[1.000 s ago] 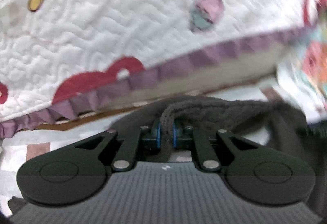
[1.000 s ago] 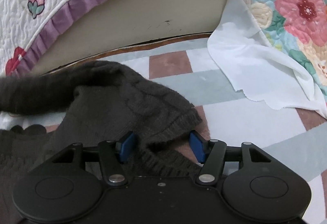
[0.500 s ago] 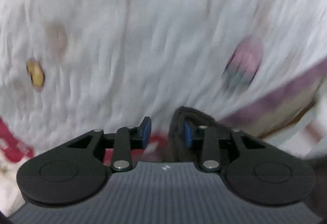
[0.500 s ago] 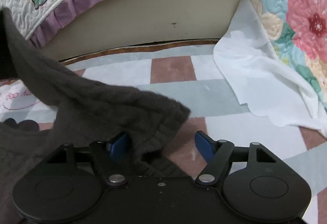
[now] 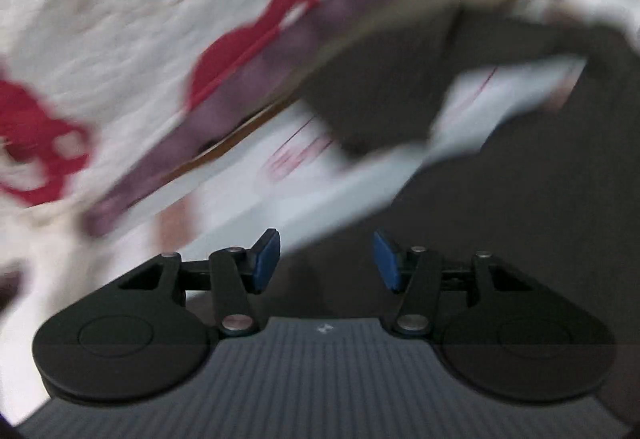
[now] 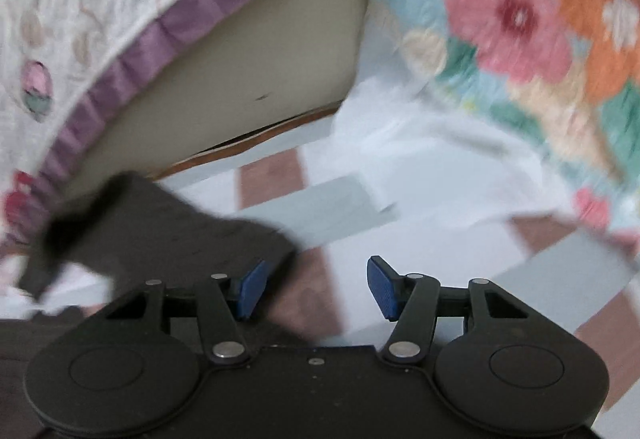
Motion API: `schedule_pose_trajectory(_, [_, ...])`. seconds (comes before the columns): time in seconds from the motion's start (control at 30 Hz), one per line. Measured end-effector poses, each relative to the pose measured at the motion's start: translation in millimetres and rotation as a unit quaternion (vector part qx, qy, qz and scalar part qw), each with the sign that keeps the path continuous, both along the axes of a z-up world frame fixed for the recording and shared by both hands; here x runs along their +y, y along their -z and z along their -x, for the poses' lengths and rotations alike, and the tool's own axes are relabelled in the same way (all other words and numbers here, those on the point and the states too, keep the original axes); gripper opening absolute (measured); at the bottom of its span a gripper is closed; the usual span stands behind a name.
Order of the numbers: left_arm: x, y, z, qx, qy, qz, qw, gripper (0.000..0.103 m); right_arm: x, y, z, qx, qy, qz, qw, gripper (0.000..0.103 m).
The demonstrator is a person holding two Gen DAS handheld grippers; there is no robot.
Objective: Fold clothes
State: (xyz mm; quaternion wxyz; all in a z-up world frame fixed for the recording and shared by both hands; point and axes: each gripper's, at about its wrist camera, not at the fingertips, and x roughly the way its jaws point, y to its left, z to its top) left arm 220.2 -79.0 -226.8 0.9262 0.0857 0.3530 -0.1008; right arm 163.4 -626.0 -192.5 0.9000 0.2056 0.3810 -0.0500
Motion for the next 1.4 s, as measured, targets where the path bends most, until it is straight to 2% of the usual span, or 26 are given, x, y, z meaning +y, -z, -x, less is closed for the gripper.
schedule_pose_trajectory(0.07, [26.2,7.7,7.1,0.014,-0.031,-0.003,0.9994,0.051,8.7,3.9,-0.3,0.015,-0.015,-0.024,0.999,0.061])
schedule_pose_trajectory(0.17, [65.4,19.1,17.8,0.035,-0.078,-0.008,0.9963,0.051,27.4,9.8,-5.9,0.029,-0.035,-0.028,0.999,0.063])
schedule_pose_trajectory(0.3, [117.1,34.1,31.4,0.061,-0.140,-0.014,0.9882,0.062,45.1,16.1,-14.9,0.028,-0.035,0.009,0.999,0.074])
schedule_pose_trajectory(0.4, [142.4,38.4,29.5,0.040,-0.168,0.007,0.9849,0.067,57.0,20.6,-21.7,0.025,-0.032,0.042,0.998,0.079])
schedule_pose_trajectory(0.47, [152.5,43.7,27.3,0.058,-0.157,0.050,0.9846,0.071,65.0,23.6,-26.2,0.023,-0.030,0.064,0.997,0.079])
schedule_pose_trajectory(0.5, [153.1,48.3,23.0,0.070,-0.143,0.066,0.9850,0.074,68.0,24.3,-27.6,0.022,-0.030,0.072,0.997,0.079])
schedule_pose_trajectory(0.53, [152.0,53.8,21.0,0.081,-0.132,0.080,0.9847,0.077,69.9,23.1,-27.3,0.021,-0.034,0.076,0.996,0.074])
schedule_pose_trajectory(0.57, [150.6,58.1,20.1,0.085,-0.135,0.092,0.9830,0.080,73.4,22.2,-27.4,0.020,-0.037,0.083,0.996,0.069])
schedule_pose_trajectory(0.63, [147.6,63.1,19.8,0.079,-0.149,0.114,0.9789,0.095,80.4,20.2,-27.6,0.017,-0.043,0.097,0.994,0.057])
schedule_pose_trajectory(0.67, [144.7,63.8,18.2,0.077,-0.159,0.117,0.9774,0.095,84.0,19.2,-27.7,0.016,-0.046,0.104,0.993,0.053])
schedule_pose_trajectory(0.7, [141.1,64.1,16.9,0.073,-0.165,0.115,0.9768,0.090,87.5,18.3,-27.8,0.014,-0.049,0.111,0.992,0.042])
schedule_pose_trajectory(0.73, [132.7,61.8,17.6,0.062,-0.152,0.088,0.9824,0.062,91.0,17.3,-27.9,0.013,-0.052,0.118,0.992,0.028])
schedule_pose_trajectory(0.77, [124.6,59.5,18.4,0.051,-0.139,0.062,0.9871,0.043,94.6,16.3,-28.0,0.011,-0.055,0.125,0.991,0.022])
schedule_pose_trajectory(0.8, [118.4,56.8,20.0,0.039,-0.120,0.042,0.9911,0.012,98.2,15.1,-28.1,0.010,-0.057,0.134,0.989,0.018])
schedule_pose_trajectory(0.87, [114.4,44.7,24.2,0.023,-0.115,0.042,0.9922,0.011,100.4,7.9,-24.8,-0.008,-0.048,0.152,0.987,0.008])
schedule_pose_trajectory(0.9, [116.7,33.9,28.4,-0.002,-0.127,0.043,0.9910,0.011,98.8,2.1,-21.7,-0.021,-0.038,0.156,0.987,0.004])
schedule_pose_trajectory(1.03, [128.1,6.5,36.4,-0.072,-0.171,0.021,0.9824,0.011,84.0,-24.4,-13.6,-0.068,-0.004,0.157,0.985,0.004])
schedule_pose_trajectory(1.07, [130.1,9.3,35.1,-0.076,-0.183,0.006,0.9800,0.006,84.2,-25.2,-17.7,-0.064,-0.012,0.167,0.984,0.004])
schedule_pose_trajectory(1.17, [137.2,31.7,27.0,-0.042,-0.205,-0.015,0.9777,0.006,88.5,-18.1,-30.8,-0.042,-0.031,0.190,0.980,0.005])
schedule_pose_trajectory(1.2, [138.2,37.5,26.4,-0.021,-0.208,-0.006,0.9779,0.007,89.9,-19.5,-30.1,-0.032,-0.024,0.207,0.977,0.006])
schedule_pose_trajectory(1.23, [138.9,42.4,26.4,-0.002,-0.211,0.003,0.9774,0.015,88.3,-20.4,-25.3,-0.025,-0.014,0.213,0.977,0.012])
schedule_pose_trajectory(1.27, [137.2,40.8,30.2,-0.002,-0.215,0.009,0.9765,0.018,80.0,-20.3,-11.8,-0.023,0.001,0.194,0.981,0.019])
schedule_pose_trajectory(1.33, [125.7,29.4,38.4,-0.016,-0.203,-0.008,0.9790,0.043,63.4,-20.0,15.2,-0.017,0.031,0.156,0.987,0.056])
schedule_pose_trajectory(1.37, [118.2,22.7,43.1,-0.026,-0.193,-0.019,0.9806,0.047,55.1,-19.9,28.6,-0.015,0.046,0.137,0.989,0.056])
schedule_pose_trajectory(1.4, [108.2,16.5,48.2,-0.030,-0.175,-0.012,0.9841,0.050,46.8,-19.7,42.1,-0.012,0.061,0.118,0.991,0.056])
